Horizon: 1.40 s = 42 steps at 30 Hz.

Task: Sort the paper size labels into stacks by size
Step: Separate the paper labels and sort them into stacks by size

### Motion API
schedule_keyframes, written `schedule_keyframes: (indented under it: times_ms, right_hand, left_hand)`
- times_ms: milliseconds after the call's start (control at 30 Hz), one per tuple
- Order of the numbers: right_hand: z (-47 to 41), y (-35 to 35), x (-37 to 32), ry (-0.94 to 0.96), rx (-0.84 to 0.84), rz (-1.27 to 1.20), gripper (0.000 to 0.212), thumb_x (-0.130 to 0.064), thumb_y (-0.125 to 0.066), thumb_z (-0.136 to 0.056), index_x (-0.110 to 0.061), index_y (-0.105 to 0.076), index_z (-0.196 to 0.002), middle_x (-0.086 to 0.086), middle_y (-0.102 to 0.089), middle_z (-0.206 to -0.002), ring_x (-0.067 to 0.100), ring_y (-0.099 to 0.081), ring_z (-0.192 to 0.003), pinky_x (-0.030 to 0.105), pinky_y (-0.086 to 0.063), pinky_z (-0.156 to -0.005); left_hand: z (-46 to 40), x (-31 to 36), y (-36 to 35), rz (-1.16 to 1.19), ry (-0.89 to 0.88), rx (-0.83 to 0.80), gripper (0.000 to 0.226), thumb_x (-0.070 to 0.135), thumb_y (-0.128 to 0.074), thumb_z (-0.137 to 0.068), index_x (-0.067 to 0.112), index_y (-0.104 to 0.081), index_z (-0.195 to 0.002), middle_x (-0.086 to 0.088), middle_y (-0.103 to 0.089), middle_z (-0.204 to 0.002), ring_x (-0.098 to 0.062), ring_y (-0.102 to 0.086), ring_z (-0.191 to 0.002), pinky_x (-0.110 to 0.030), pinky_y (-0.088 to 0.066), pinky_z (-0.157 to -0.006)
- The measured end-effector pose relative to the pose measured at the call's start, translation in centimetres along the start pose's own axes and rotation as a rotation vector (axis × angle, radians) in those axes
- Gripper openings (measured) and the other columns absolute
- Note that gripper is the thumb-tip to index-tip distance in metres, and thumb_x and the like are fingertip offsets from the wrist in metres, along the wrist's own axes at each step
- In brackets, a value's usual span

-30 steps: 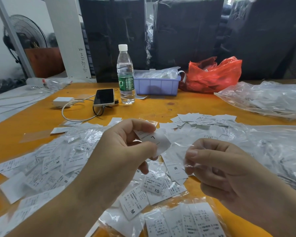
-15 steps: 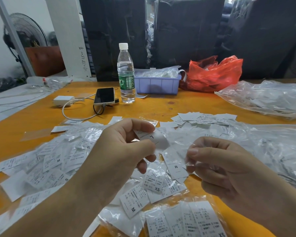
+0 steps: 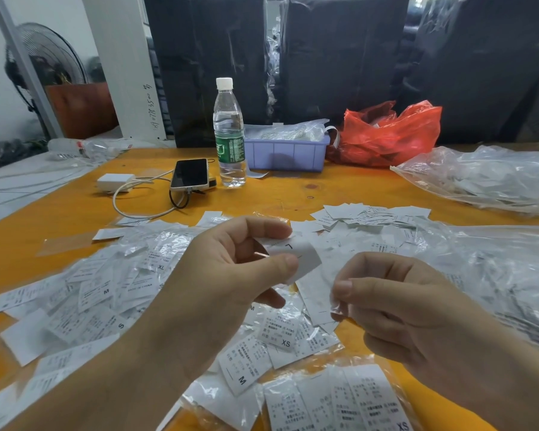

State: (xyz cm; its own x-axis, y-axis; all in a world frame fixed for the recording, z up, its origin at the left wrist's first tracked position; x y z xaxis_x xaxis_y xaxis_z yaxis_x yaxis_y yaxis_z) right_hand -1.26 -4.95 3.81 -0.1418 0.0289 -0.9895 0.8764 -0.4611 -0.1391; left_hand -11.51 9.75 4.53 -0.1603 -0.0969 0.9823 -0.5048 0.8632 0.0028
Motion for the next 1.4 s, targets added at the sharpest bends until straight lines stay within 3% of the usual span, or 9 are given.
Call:
schedule_keyframes:
  times_ms: [133, 400, 567, 700, 800, 900, 1033, 1267, 1400]
  right_hand:
    - [0.1, 0.1, 0.2, -0.02, -0.015, 0.044, 0.005, -0.014, -0.07, -0.066, -0.011, -0.068, -0.063, 0.008, -0.062, -0.059, 0.009, -0.019, -0.036, 0.014, -0.021, -0.035]
    - [0.0, -0.1, 0.5, 0.005, -0.023, 0.092, 0.007, -0.014, -0.073, -0.066, -0.009, -0.071, -0.07, 0.013, -0.065, -0.067, 0.01, -0.02, -0.036, 0.016, -0.021, -0.037]
    - [0.0, 0.2, 0.4, 0.056, 0.023, 0.087, 0.016, -0.013, -0.078, -0.061, -0.003, -0.07, -0.071, 0.038, -0.052, -0.078, 0.013, -0.018, -0.039, 0.017, -0.02, -0.038]
    - [0.2, 0.3, 0.3, 0.092, 0.031, 0.074, 0.026, -0.015, -0.078, -0.062, 0.004, -0.068, -0.077, 0.012, -0.031, -0.057, 0.012, -0.016, -0.04, 0.018, -0.021, -0.038]
    - [0.3, 0.3, 0.3, 0.09, 0.037, 0.054, 0.034, -0.015, -0.079, -0.062, 0.008, -0.065, -0.082, 0.005, -0.022, -0.054, 0.011, -0.016, -0.039, 0.018, -0.021, -0.038]
    - [0.2, 0.3, 0.3, 0.077, 0.051, 0.044, 0.037, -0.009, -0.083, -0.062, 0.012, -0.061, -0.083, -0.003, -0.024, -0.049, 0.011, -0.015, -0.039, 0.018, -0.02, -0.037]
    - [0.1, 0.5, 0.5, 0.048, 0.069, 0.041, 0.038, -0.015, -0.08, -0.063, 0.011, -0.059, -0.081, 0.002, -0.019, -0.053, 0.01, -0.016, -0.037, 0.019, -0.021, -0.036]
    - [0.4, 0.2, 0.2, 0.086, 0.0, 0.177, 0.029, -0.035, -0.084, -0.061, -0.014, -0.071, -0.077, 0.02, -0.057, -0.072, 0.009, -0.024, -0.038, 0.017, -0.024, -0.038]
    - [0.5, -0.1, -0.1, 0.29, 0.017, 0.216, 0.028, -0.04, -0.084, -0.064, -0.015, -0.074, -0.074, -0.003, -0.062, -0.061, 0.0, -0.05, -0.042, 0.006, -0.038, -0.047]
  left_hand:
    - [0.0, 0.0, -0.2, 0.119, 0.043, -0.005, 0.029, 0.016, -0.078, -0.059, 0.028, -0.078, -0.085, -0.012, -0.072, -0.079, -0.018, -0.068, -0.065, -0.021, -0.053, -0.055]
    - [0.2, -0.2, -0.9, 0.177, 0.058, -0.029, 0.034, 0.019, -0.085, -0.05, 0.023, -0.078, -0.083, -0.024, -0.07, -0.084, -0.021, -0.068, -0.065, -0.022, -0.055, -0.056]
    - [0.1, -0.3, -0.3, 0.113, 0.026, 0.075, 0.02, 0.012, -0.078, -0.068, 0.028, -0.076, -0.08, -0.004, -0.072, -0.076, -0.017, -0.068, -0.064, -0.022, -0.054, -0.055]
    - [0.0, -0.3, 0.5, -0.169, -0.035, 0.218, 0.032, 0.002, -0.062, -0.089, 0.026, -0.076, -0.074, 0.004, -0.072, -0.075, -0.014, -0.068, -0.06, -0.023, -0.055, -0.054]
    - [0.0, -0.4, -0.1, -0.279, -0.028, 0.091, 0.015, 0.034, -0.061, -0.085, 0.036, -0.075, -0.082, 0.01, -0.073, -0.083, -0.01, -0.068, -0.071, -0.023, -0.056, -0.063]
    - [0.4, -0.7, -1.0, -0.218, -0.01, -0.085, 0.037, 0.062, -0.053, -0.073, 0.036, -0.075, -0.088, 0.012, -0.073, -0.096, -0.007, -0.066, -0.088, -0.029, -0.05, -0.077]
    - [0.7, -0.3, -1.2, -0.268, -0.08, -0.076, 0.037, 0.064, -0.058, -0.071, 0.036, -0.074, -0.088, 0.006, -0.072, -0.088, -0.011, -0.067, -0.082, -0.036, -0.049, -0.073]
    - [0.8, 0.2, -1.4, -0.315, -0.135, -0.031, 0.022, 0.05, -0.072, -0.068, 0.031, -0.073, -0.079, -0.004, -0.07, -0.074, -0.031, -0.066, -0.075, -0.047, -0.057, -0.072]
    - [0.9, 0.3, -1.6, -0.284, -0.127, -0.039, 0.036, 0.06, -0.074, -0.058, 0.03, -0.074, -0.079, -0.011, -0.069, -0.074, -0.038, -0.064, -0.077, -0.058, -0.055, -0.074]
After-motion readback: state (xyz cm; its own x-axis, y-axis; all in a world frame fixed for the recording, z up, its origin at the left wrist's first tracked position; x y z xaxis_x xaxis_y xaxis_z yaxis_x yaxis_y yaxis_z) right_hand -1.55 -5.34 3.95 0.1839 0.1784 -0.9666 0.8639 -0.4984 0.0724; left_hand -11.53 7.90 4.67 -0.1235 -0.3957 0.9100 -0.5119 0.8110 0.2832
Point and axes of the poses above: each hand's wrist, its own z-axis away from the middle knuckle, its own y-axis out of the back of the hand, x = y × z, the point moved 3 cm from there along -z, towards the middle knuckle
